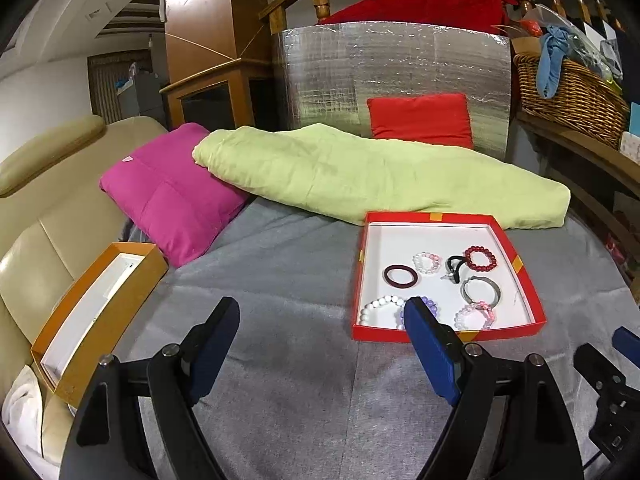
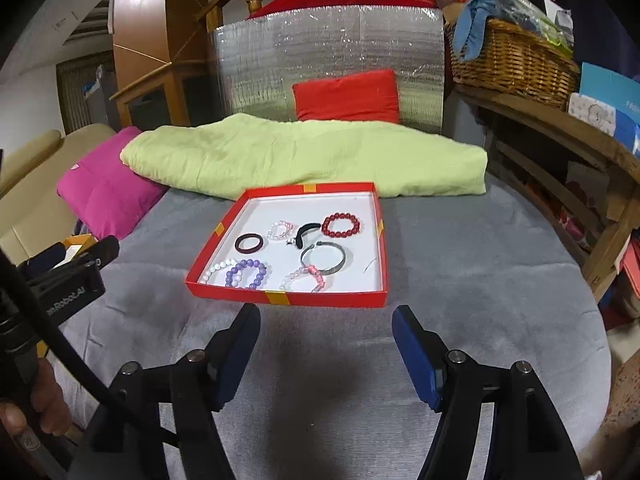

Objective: Organize jewelry

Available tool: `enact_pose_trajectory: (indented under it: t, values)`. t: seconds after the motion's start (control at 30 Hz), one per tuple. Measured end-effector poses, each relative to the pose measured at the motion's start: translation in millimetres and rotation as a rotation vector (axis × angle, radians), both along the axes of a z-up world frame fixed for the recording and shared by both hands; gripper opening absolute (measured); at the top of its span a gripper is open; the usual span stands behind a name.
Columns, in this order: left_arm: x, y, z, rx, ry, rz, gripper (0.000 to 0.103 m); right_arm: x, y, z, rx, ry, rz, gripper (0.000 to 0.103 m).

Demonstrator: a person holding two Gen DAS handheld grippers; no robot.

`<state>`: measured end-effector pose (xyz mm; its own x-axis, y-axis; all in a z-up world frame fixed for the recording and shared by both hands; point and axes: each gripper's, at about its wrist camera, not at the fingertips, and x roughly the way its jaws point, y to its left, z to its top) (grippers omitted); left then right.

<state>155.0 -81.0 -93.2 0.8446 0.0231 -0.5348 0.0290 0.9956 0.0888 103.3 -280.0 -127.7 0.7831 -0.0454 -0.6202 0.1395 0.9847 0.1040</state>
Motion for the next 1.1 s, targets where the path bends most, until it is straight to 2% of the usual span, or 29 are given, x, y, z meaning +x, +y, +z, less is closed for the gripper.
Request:
enact_pose_trajectory:
  t: [1.1]
  values:
    - [-1.8, 3.4, -1.2, 0.009, 0.003, -0.002, 0.085, 9.6, 2.0, -7.7, -0.001, 0.028, -0.019, 0.072]
